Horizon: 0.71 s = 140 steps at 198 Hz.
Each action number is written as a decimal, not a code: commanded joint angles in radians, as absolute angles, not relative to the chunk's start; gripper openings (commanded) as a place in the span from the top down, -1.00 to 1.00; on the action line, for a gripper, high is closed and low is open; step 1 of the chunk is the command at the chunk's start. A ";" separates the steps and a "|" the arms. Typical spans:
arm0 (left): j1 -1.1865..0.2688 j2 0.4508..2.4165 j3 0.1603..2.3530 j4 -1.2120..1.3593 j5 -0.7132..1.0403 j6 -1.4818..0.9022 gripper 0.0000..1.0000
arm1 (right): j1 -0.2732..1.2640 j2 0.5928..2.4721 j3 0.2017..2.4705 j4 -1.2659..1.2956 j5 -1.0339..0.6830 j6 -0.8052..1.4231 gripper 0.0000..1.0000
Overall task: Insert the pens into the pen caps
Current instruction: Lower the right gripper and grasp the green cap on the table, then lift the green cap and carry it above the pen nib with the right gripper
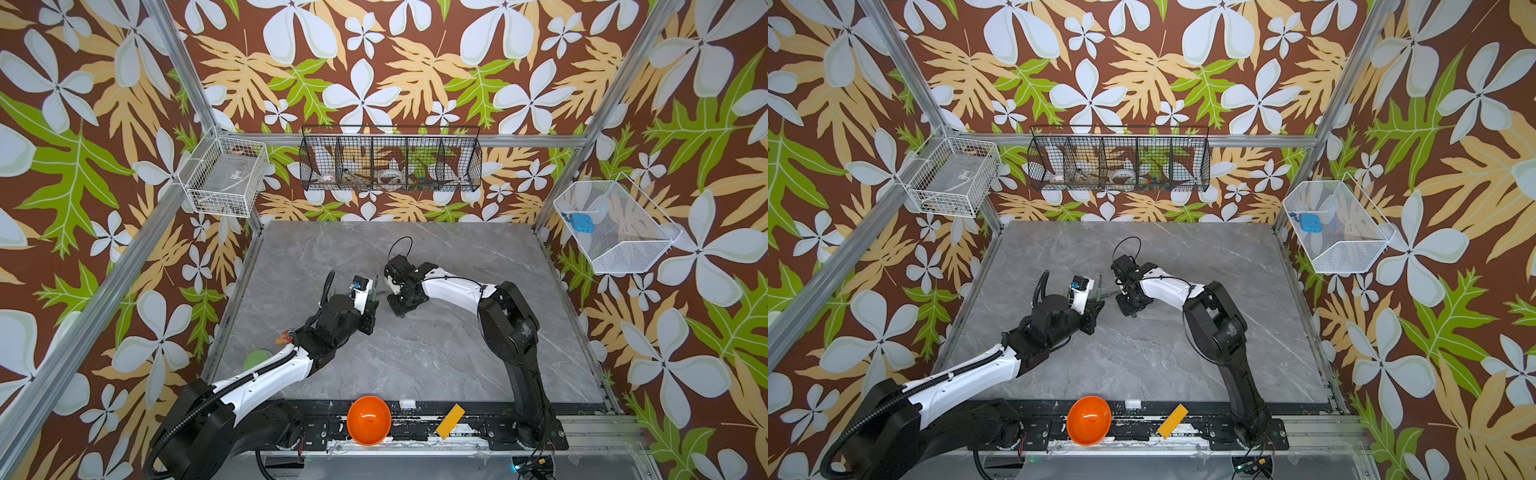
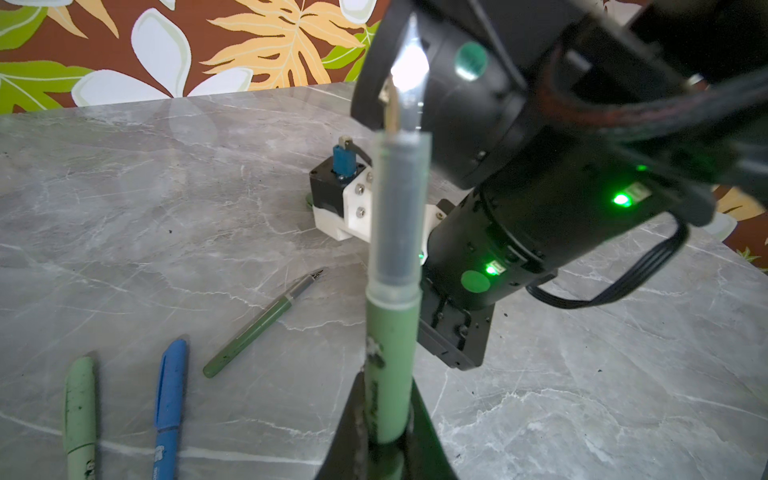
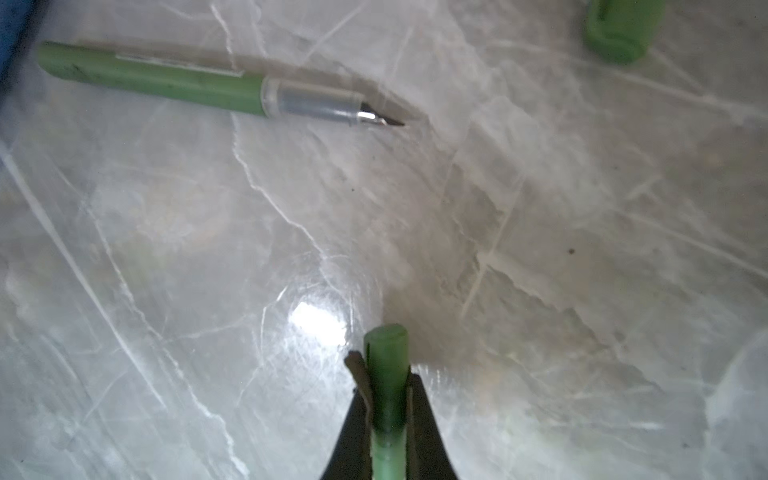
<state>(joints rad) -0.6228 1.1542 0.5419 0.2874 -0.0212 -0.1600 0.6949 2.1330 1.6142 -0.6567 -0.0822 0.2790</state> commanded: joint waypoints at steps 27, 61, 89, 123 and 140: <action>-0.620 1.184 0.528 0.363 0.023 -0.160 1.00 | 0.642 2.003 1.459 -0.473 -0.160 0.333 0.82; -0.620 1.220 0.532 0.375 0.043 -0.159 1.00 | 0.627 1.951 1.407 -0.435 -0.163 0.323 0.83; -0.620 1.258 0.529 0.406 0.102 -0.156 1.00 | 0.611 1.879 1.338 -0.344 -0.210 0.334 0.83; -0.620 1.289 0.507 0.468 0.153 -0.153 1.00 | 0.554 1.724 1.154 -0.085 -0.348 0.408 0.83; -0.620 1.292 0.484 0.524 0.176 -0.163 1.00 | 0.531 1.645 1.052 0.072 -0.418 0.461 0.82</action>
